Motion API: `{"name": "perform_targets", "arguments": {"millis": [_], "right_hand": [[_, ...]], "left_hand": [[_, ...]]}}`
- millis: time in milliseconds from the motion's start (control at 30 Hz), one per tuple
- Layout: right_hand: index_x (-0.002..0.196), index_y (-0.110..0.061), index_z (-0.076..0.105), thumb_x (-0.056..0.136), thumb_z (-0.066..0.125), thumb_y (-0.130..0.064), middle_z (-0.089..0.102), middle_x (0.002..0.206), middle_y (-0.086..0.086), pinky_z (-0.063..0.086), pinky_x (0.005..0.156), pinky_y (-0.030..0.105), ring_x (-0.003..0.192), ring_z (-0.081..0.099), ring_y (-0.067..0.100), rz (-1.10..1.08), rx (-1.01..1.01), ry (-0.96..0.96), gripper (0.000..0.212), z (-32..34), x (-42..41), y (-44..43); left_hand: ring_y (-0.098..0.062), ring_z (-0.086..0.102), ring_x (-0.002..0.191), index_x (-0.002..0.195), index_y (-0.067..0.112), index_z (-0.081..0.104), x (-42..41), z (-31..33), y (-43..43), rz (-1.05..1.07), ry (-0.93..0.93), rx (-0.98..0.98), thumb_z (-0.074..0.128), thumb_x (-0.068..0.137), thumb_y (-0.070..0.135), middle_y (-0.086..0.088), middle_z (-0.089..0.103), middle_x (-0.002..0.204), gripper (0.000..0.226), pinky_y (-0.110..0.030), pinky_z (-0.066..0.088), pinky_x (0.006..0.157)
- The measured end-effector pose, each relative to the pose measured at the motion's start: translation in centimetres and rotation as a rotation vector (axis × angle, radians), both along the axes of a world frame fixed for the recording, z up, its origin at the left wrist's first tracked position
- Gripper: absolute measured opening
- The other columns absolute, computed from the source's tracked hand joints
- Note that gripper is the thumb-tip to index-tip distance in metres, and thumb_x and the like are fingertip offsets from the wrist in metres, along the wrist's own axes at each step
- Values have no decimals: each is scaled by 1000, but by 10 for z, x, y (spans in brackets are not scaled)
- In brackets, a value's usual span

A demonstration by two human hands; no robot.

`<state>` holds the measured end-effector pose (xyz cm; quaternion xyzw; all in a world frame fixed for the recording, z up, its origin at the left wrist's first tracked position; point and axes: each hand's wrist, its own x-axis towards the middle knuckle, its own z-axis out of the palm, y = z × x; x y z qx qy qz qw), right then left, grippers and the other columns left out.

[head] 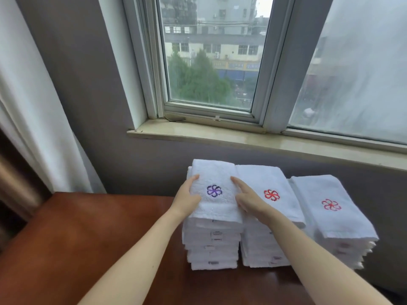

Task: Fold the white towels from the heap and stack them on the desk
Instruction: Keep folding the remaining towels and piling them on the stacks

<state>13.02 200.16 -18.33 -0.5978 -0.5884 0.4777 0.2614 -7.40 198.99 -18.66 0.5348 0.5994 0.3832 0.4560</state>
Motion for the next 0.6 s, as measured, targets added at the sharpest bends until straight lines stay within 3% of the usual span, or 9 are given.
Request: {"name": "perform_targets", "arguments": {"millis": [67,133,233,333,433,500,600], "right_hand": [[155,-20,27,84,31,11,23,160,-4,16,106,14,143,25,10,11,17,-38,77,-4,-4,2],[154,-18,27,82,30,12,24,160,-4,15,108,15,146,22,11,-2,45,-39,78,-3,-8,7],[154,-19,29,82,31,13,27,159,-3,19,112,19,144,26,11,-17,71,-36,79,-1,-10,13],[154,-21,28,83,32,10,26,159,-4,20,112,20,144,26,12,7,42,-74,78,-6,-11,13],[157,-22,20,88,30,4,20,162,-3,16,109,20,147,21,14,66,-14,-161,74,-16,-13,14],[158,-20,12,92,28,1,15,163,1,15,114,25,148,17,18,102,-41,-244,71,-19,-18,16],[158,-19,5,95,27,-2,17,163,6,18,114,29,147,21,23,120,-72,-338,69,-16,-26,17]], "left_hand": [[8,49,109,145,23,43,1,-9,0,45,1,24,43,82,-13,8,41,144,73,2,39,74],[2,39,125,144,23,45,2,-11,4,75,-5,73,44,80,-13,10,41,146,73,-3,33,90],[2,36,129,143,23,46,1,-11,8,92,-21,117,45,79,-13,11,42,147,73,-15,30,104],[0,35,132,144,24,44,-3,-17,9,67,31,104,45,80,-11,7,39,150,73,-8,28,101],[-5,37,128,148,23,39,-10,-25,14,24,98,5,43,82,-9,2,34,155,74,6,34,74],[-6,40,120,151,24,36,-14,-25,18,-11,147,-40,42,82,-5,0,31,156,74,1,37,71],[-10,45,120,154,25,27,-15,-21,18,-62,238,-84,42,83,-1,-3,25,158,77,-19,42,89]]}}
